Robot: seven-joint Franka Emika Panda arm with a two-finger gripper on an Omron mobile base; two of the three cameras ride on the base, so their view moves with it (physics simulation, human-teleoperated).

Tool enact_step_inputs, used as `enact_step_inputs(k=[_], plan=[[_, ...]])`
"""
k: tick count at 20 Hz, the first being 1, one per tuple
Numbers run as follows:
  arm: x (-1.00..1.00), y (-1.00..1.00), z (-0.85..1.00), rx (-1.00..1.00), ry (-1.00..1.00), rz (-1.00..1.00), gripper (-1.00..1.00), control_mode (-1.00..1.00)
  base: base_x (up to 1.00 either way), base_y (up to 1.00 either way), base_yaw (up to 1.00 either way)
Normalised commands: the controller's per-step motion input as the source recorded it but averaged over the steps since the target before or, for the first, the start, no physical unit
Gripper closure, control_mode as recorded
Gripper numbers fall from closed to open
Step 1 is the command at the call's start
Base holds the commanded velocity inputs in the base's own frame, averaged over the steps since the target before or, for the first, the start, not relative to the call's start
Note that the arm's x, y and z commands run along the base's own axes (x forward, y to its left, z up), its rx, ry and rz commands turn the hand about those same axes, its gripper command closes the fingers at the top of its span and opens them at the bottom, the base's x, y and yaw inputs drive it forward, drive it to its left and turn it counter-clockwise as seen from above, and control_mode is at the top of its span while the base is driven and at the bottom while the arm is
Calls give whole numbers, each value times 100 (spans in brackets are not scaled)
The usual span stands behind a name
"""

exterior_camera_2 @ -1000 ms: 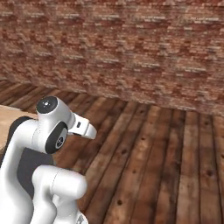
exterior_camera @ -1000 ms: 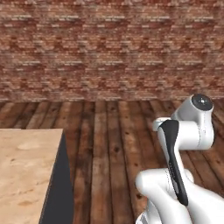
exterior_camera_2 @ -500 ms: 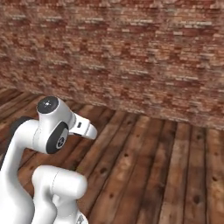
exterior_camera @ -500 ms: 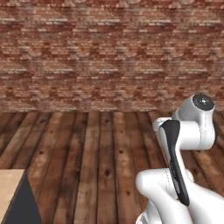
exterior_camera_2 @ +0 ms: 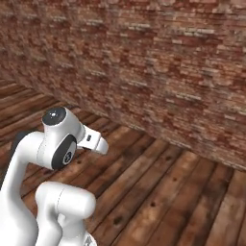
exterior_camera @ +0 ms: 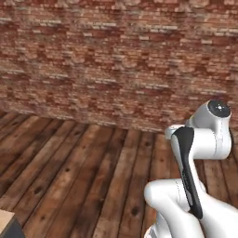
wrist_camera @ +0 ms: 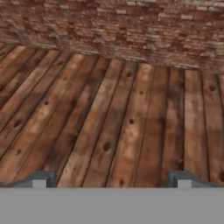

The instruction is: Four empty soda cans are scattered around the kitchen. Gather all the cans and cluster them next to the stove for recycling.

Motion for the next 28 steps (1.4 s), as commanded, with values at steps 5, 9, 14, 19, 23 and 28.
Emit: enact_step_inputs(k=[5,9,14,19,23,28], plan=[[0,0,0,0,0,0,-100,100,100,-24,55],[0,0,0,0,0,0,-100,100,100,-11,61],[0,0,0,0,0,0,-100,100,100,0,51],[0,0,0,0,0,0,-100,100,100,0,47],[0,0,0,0,0,0,-100,100,100,0,48],[0,0,0,0,0,0,-100,100,100,0,49]])
